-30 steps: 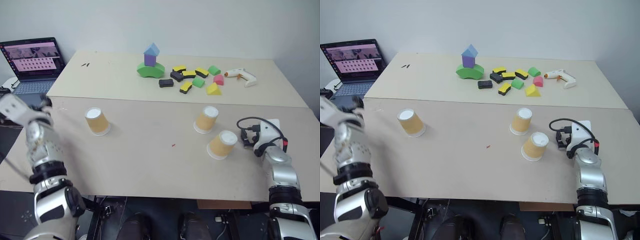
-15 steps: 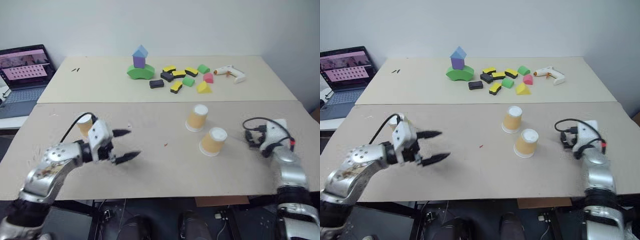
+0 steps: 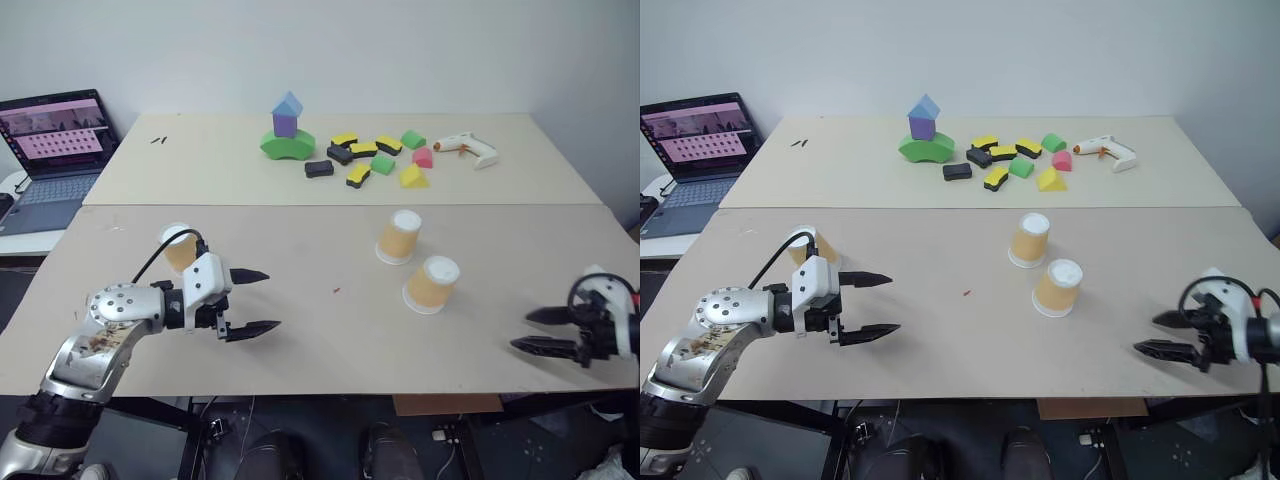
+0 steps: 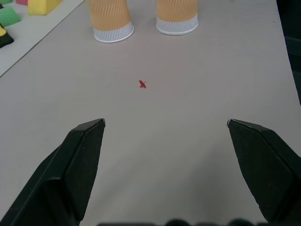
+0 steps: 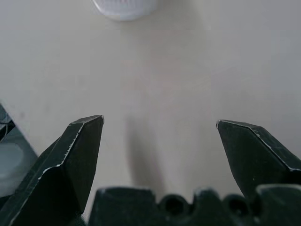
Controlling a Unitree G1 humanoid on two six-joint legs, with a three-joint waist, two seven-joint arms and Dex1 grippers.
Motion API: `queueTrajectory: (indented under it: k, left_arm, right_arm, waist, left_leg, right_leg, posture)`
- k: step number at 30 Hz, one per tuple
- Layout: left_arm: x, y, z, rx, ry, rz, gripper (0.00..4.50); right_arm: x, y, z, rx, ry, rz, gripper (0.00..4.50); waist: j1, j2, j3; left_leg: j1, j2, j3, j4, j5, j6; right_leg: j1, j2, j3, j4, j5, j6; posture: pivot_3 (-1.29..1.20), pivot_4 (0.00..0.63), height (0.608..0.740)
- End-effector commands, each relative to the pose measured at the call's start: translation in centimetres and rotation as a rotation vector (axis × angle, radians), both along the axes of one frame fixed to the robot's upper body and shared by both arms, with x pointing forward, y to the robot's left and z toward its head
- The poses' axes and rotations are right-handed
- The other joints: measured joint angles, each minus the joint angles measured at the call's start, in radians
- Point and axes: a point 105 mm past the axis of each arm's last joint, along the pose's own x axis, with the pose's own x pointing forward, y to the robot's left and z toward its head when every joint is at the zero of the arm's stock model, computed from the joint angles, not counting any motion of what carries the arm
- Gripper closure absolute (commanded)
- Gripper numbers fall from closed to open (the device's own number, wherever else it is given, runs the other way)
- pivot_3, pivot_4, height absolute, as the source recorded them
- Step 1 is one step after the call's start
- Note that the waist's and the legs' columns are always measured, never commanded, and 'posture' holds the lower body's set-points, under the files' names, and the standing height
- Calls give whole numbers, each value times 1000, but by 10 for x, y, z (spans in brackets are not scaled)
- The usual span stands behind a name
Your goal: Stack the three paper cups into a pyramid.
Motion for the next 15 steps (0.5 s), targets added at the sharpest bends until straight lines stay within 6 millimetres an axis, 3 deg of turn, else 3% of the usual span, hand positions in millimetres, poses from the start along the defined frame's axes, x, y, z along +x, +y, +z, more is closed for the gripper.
queueTrajectory:
  k: [1,7,15]
  left_arm:
    - [2,-4,10,2,-54,-9,53]
    - [6,-2,12,5,-60,14,53]
    - [6,-4,8,15,-55,14,53]
  right_arm:
    - [13,23,12,1,-70,31,0]
    - [25,57,27,4,-165,90,0]
    - [32,79,49,26,-235,139,0]
  waist:
    - [11,0,0]
    - [42,0,0]
    - [41,0,0]
  left_leg:
    - [-1,0,-1,0,-4,-6]
    - [-9,-2,-2,0,1,2]
    - [-9,-2,-2,1,1,2]
  right_leg:
    - [0,-1,0,0,0,0]
    - [-6,-1,-3,-1,0,0]
    - [-5,-1,-5,-1,0,1]
  posture:
    - [0,150,691]
    - [0,150,691]
    - [0,150,691]
